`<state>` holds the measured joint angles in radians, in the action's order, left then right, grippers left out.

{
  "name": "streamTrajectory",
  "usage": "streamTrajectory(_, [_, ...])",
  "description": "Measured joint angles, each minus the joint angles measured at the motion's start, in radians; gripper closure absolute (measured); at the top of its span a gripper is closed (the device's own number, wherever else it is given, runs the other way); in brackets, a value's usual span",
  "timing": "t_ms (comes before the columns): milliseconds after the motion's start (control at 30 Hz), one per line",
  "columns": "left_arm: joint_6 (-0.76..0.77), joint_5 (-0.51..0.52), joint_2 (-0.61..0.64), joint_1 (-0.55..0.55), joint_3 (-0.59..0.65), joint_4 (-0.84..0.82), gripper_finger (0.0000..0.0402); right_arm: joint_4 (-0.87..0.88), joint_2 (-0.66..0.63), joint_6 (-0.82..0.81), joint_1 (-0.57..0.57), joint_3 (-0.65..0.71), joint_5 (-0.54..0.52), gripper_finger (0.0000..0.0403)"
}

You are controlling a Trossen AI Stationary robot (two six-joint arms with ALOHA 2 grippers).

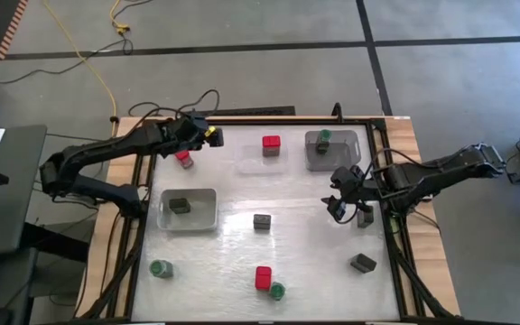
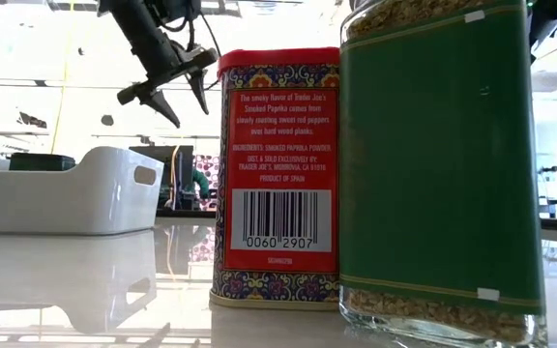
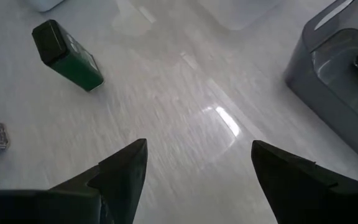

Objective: Sort spices by type
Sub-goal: Put the green seasoning bottle into the black bin

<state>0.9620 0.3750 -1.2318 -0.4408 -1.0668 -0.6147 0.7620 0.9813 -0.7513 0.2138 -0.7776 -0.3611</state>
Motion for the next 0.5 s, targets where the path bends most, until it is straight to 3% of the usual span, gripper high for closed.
streamTrajectory(500, [-0.025,-0.057,0.001,0.000,0.000,-0.003,0.0116,0.000,0.000,0.000,0.000,0.000,0.000,0.0088])
